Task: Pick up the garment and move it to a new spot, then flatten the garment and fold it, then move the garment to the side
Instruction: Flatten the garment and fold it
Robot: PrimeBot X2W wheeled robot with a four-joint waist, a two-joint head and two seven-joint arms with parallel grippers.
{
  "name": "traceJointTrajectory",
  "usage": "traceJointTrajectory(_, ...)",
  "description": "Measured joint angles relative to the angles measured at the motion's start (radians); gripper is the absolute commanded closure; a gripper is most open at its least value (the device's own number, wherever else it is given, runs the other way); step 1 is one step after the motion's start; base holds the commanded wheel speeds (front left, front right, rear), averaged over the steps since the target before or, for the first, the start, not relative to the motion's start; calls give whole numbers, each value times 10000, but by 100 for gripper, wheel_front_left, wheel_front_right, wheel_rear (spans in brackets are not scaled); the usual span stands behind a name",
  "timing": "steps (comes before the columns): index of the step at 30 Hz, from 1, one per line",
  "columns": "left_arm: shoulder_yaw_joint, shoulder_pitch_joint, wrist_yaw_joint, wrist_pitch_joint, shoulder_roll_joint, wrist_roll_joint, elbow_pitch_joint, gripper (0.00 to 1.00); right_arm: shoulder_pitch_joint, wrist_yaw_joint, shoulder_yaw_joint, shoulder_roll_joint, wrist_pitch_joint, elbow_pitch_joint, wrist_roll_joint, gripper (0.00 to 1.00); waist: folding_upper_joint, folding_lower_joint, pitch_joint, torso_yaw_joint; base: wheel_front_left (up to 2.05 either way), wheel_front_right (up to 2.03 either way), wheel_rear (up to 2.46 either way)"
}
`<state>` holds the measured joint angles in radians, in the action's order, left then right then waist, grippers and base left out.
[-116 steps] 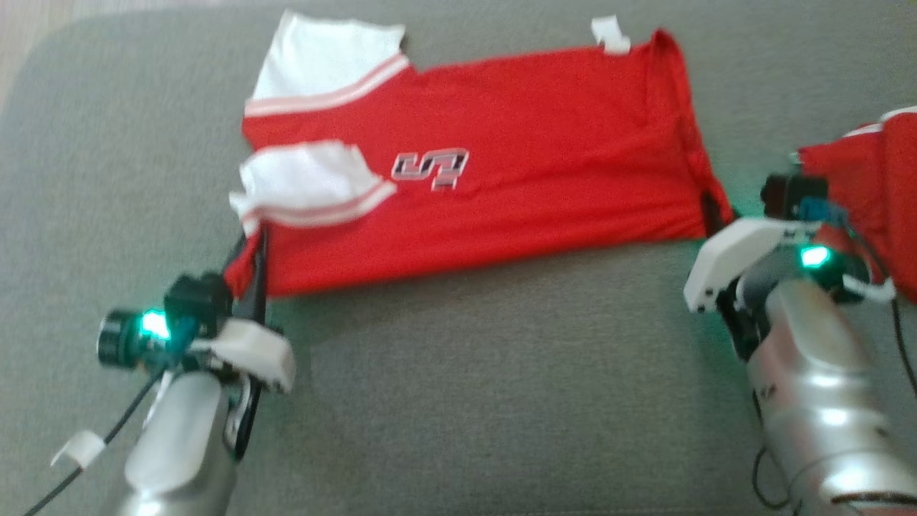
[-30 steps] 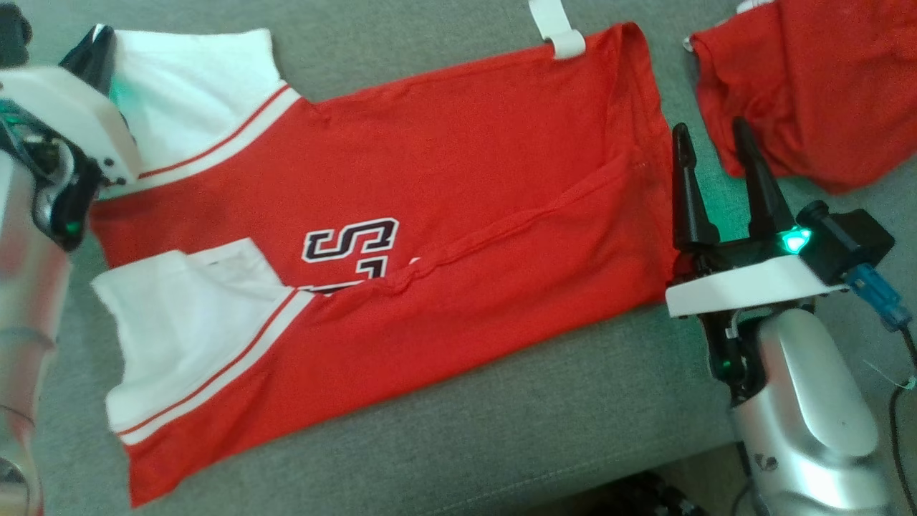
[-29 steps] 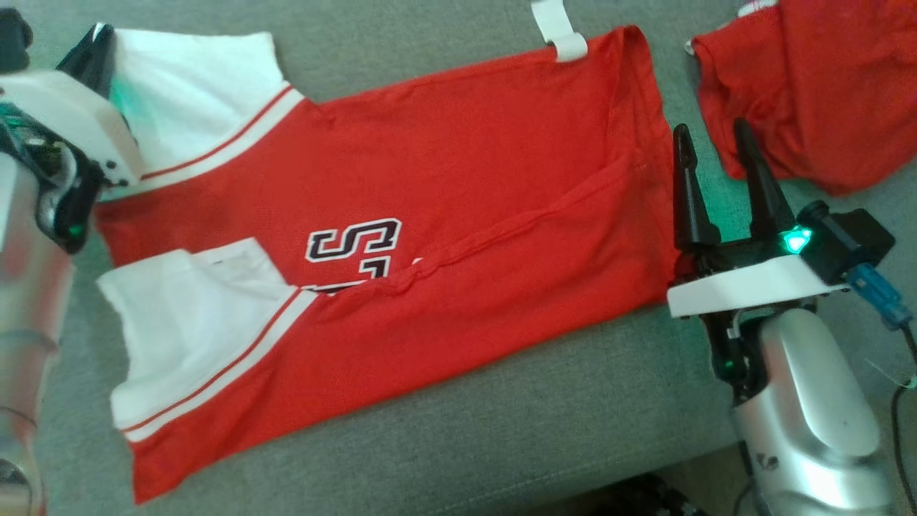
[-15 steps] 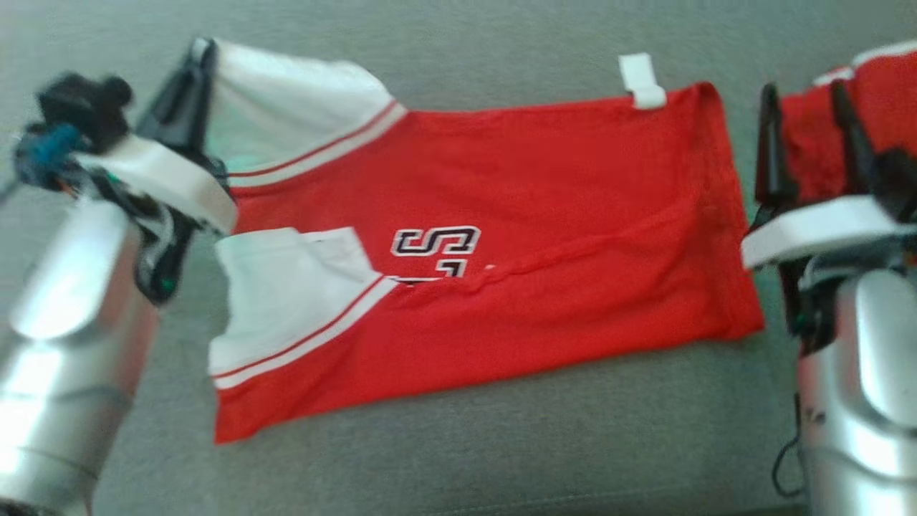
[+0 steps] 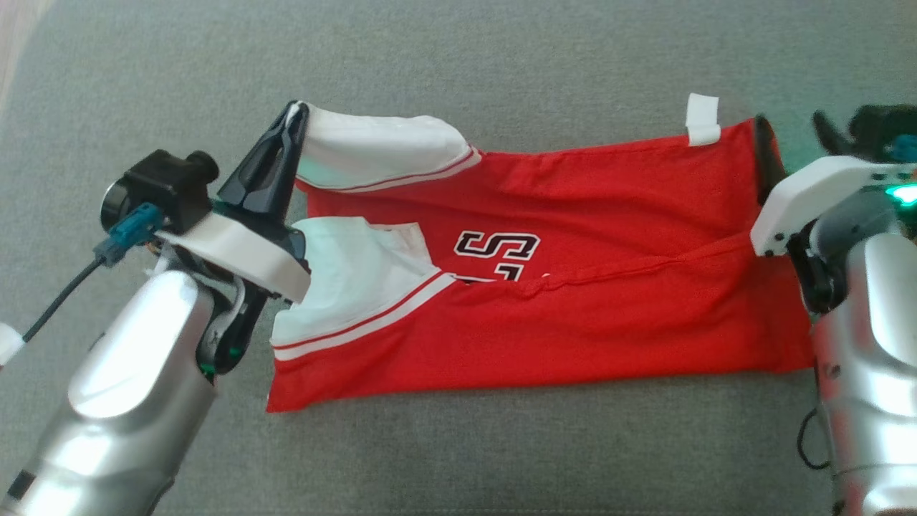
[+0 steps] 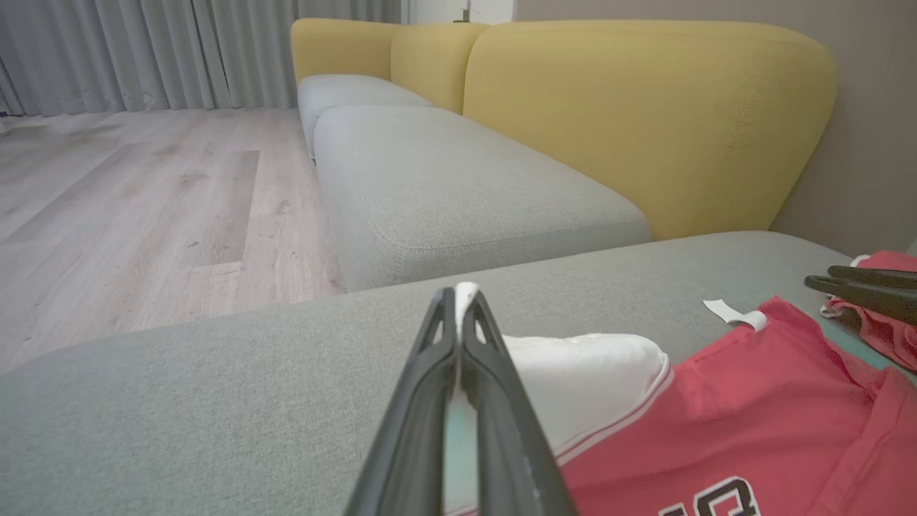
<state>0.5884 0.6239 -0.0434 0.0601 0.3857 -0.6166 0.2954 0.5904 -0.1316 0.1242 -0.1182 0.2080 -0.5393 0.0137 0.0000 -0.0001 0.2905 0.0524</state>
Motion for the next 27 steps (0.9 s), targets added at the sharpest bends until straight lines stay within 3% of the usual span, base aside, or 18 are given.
traceJointTrajectory(12, 245, -94, 188, -426, 65, -2, -840, 100, 1673, 0, -757, -838, -182, -3087, -449, 0, 0, 2, 665, 234, 0, 0, 0)
traceJointTrajectory(13, 245, -77, 190, -426, 63, -2, -842, 100, 1828, 0, -857, -901, -245, -3271, -445, 12, 0, 2, 738, 249, 0, 0, 0)
traceJointTrajectory(14, 245, -44, 205, -428, 61, -2, -842, 100, 1992, 0, -943, -957, -314, -3423, -441, 41, 0, 1, 810, 263, 0, 0, 0)
traceJointTrajectory(15, 247, 12, 228, -441, 61, -2, -840, 100, 2189, 0, -1097, -1034, -366, -3576, -416, 41, 0, 2, 885, 273, 0, 0, 0)
traceJointTrajectory(16, 247, 92, 228, -487, 59, -2, -825, 100, 2384, 0, -1258, -1112, -410, -3718, -391, 88, 0, 3, 955, 281, 0, 0, 0)
traceJointTrajectory(17, 245, 182, 228, -502, 58, -2, -794, 100, 2588, 0, -1398, -1166, -453, -3860, -360, 100, -1, 3, 1017, 285, 0, 0, 0)
traceJointTrajectory(27, -199, 1185, 153, -311, 324, -88, 489, 100, 3757, 0, -2545, -1352, -1588, -4502, 961, 100, 0, 2, 1048, -172, 0, 0, 0)
